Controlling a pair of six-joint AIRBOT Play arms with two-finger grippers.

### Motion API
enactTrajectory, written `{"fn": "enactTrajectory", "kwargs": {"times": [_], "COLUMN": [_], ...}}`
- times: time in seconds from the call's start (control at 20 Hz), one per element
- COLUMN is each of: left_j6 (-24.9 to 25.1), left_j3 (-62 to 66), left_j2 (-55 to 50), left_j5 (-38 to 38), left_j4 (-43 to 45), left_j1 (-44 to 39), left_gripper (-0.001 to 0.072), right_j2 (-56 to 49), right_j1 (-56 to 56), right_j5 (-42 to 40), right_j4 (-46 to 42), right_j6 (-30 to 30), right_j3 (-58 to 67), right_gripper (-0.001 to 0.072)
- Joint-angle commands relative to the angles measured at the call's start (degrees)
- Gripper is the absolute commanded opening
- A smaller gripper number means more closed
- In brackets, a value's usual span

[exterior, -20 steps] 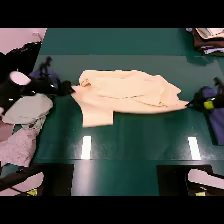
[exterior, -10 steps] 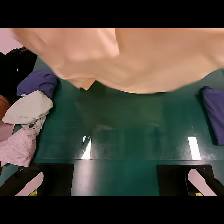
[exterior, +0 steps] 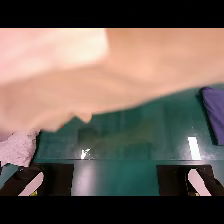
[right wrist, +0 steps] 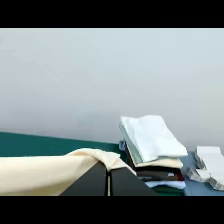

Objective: Fold the shirts.

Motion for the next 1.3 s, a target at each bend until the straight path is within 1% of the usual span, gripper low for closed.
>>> {"fn": "enactTrajectory", "kwargs": {"times": [0.0,0.1,0.2,0.25,0.35,0.45,0.5,0.6,0.7,0.75,0.85,0.9,0.95,1.0,1.05,1.1,1.2,1.25], "left_j6": [-1.51,-1.44,-1.16,0.31,2.05,2.84,3.26,5.16,5.55,5.84,6.25,6.27,7.30,9.40,11.39,12.26,12.24,12.22], "left_j3": [-10.82,-22.29,-31.56,-35.23,-40.54,-42.62,-42.62,-42.12,-39.04,-36.70,-31.78,-30.40,-29.79,-29.31,-28.76,-28.70,-29.09,-29.83], "left_j2": [0.09,-1.60,-5.64,-8.63,-15.34,-23.61,-27.91,-35.43,-41.42,-43.65,-47.10,-47.78,-47.93,-47.91,-47.84,-47.58,-47.45,-47.47], "left_j5": [-4.37,-6.64,-9.05,-9.79,-9.88,-8.61,-6.64,2.08,11.26,14.19,16.81,17.49,17.51,15.74,12.17,7.54,-3.50,-6.60], "left_j4": [2.01,1.97,1.84,1.81,1.84,1.77,1.46,0.20,-1.86,-2.23,-2.21,-1.97,-1.79,-1.77,-1.44,-0.39,3.91,6.56], "left_j1": [0.04,0.04,0.04,0.04,0.04,0.04,0.04,0.04,0.04,0.04,0.04,0.04,0.09,0.33,0.61,0.94,1.84,1.99], "left_gripper": [0.0023,0.0024,0.0024,0.0024,0.0024,0.0024,0.0025,0.0024,0.0024,0.0024,0.0024,0.0024,0.0024,0.0025,0.0024,0.0024,0.0023,0.0023], "right_j2": [-3.76,-8.09,-13.88,-17.20,-23.26,-30.36,-33.83,-40.89,-47.15,-49.86,-53.72,-54.95,-55.78,-55.98,-55.60,-54.75,-52.11,-50.29], "right_j1": [0.04,1.22,4.46,6.45,9.97,12.76,13.57,14.43,14.43,14.43,14.43,14.47,14.73,15.13,15.13,15.13,15.13,15.13], "right_j5": [5.16,8.87,12.13,12.68,12.55,11.74,10.73,6.49,2.69,0.85,-1.18,-1.16,-0.52,0.13,0.81,1.60,2.84,2.62], "right_j4": [1.70,2.78,1.07,-0.79,-4.52,-6.73,-6.75,-6.62,-5.31,-4.17,-3.02,-3.10,-3.19,-3.37,-3.37,-3.61,-3.65,-3.69], "right_j6": [0.96,0.94,0.90,0.90,0.90,0.92,0.92,0.96,1.79,2.40,3.28,3.28,3.26,3.21,3.06,3.08,3.08,3.08], "right_j3": [-2.27,-8.15,-13.25,-15.74,-20.15,-23.26,-23.63,-21.77,-16.22,-12.81,-7.17,-5.09,-3.61,-3.13,-3.93,-5.68,-11.72,-15.93], "right_gripper": [0.0012,0.0012,0.0012,0.0012,0.0012,0.0012,0.0013,0.0012,0.0012,0.0012,0.0012,0.0012,0.0012,0.0012,0.0012,0.0012,0.0011,0.0011]}}
